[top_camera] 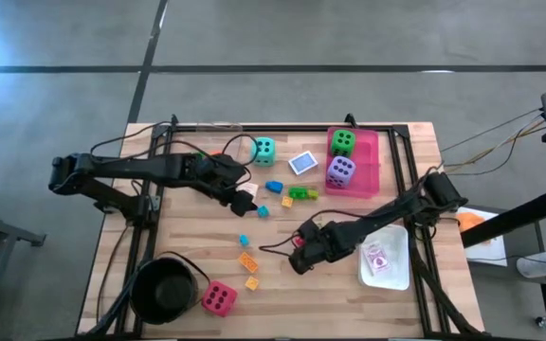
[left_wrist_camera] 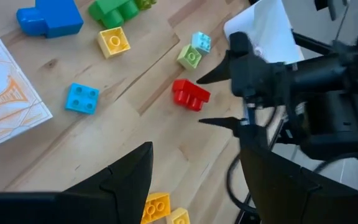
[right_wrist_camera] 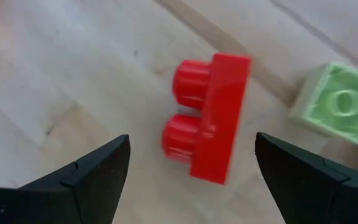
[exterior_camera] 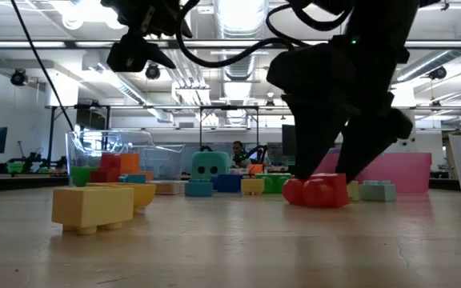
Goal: Pick & Place Toys
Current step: Put the red game piece into the transparent bin
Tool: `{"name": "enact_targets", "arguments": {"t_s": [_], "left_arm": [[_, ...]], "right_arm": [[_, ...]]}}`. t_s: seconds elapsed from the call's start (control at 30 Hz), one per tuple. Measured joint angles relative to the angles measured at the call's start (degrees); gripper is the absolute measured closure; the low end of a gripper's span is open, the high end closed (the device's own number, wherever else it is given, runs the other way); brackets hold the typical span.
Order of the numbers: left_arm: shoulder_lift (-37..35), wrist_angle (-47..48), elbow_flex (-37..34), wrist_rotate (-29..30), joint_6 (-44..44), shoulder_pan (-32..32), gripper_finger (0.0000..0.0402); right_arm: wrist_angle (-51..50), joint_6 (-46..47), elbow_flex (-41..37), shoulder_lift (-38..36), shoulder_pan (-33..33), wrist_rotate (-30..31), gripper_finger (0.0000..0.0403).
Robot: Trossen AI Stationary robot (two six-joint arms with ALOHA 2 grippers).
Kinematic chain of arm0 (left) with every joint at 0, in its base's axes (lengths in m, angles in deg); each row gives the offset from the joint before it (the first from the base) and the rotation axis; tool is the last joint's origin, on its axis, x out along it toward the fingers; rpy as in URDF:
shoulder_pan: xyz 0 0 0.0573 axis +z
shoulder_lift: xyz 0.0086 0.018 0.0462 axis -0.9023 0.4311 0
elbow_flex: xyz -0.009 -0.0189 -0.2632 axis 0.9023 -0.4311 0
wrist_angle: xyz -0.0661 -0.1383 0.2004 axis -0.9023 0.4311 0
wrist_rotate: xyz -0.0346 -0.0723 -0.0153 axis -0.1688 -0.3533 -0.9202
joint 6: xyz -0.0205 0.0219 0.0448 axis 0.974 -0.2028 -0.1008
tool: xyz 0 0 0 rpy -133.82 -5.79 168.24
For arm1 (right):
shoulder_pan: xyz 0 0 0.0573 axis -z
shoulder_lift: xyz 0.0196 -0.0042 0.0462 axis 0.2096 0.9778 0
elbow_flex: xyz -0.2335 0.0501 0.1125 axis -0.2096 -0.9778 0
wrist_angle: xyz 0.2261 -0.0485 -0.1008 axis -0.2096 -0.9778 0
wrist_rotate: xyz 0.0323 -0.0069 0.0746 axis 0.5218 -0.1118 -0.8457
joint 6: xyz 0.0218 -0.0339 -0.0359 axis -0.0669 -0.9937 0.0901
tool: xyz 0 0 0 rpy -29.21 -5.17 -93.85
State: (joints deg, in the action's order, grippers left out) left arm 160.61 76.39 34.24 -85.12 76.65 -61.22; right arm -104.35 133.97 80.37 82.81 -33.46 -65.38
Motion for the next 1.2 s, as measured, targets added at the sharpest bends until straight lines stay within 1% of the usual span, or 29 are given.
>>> {"name": "enact_targets", "arguments": {"t_s": [0.13,0.33,0.4,0.5,0.73,1.0,1.2], "left_arm": [[-1.1,0.0,0.0,0.1,0.0,-0.2,0.0158],[-2.3,0.0,0.0,0.6,0.1,-0.2,0.0158],[-2.3,0.0,0.0,0.7,0.1,-0.2,0.0158],[-2.3,0.0,0.0,0.9,0.1,-0.2,0.0158],[-2.3,0.0,0.0,1.1,0.1,-0.2,0.0158],[-2.3,0.2,0.0,1.3,0.1,-0.2,0.0158],[-2.3,0.6,0.0,1.3,0.1,-0.2,0.0158]], "right_arm": [[0.5,0.8,-0.5,1.6,0.1,0.0,0.0067],[0.8,-1.6,-0.1,3.4,0.7,0.3,0.0068],[0.7,-1.7,0.0,3.6,0.7,0.5,0.0076],[0.2,-1.3,-0.1,3.6,0.9,0.5,0.0113],[-1.7,0.4,0.0,3.7,1.1,0.6,0.0248],[-2.4,-2.8,0.3,3.1,1.2,0.6,0.0253],[-2.8,-7.8,0.1,-0.4,1.2,-1.4,0.0253]]}}
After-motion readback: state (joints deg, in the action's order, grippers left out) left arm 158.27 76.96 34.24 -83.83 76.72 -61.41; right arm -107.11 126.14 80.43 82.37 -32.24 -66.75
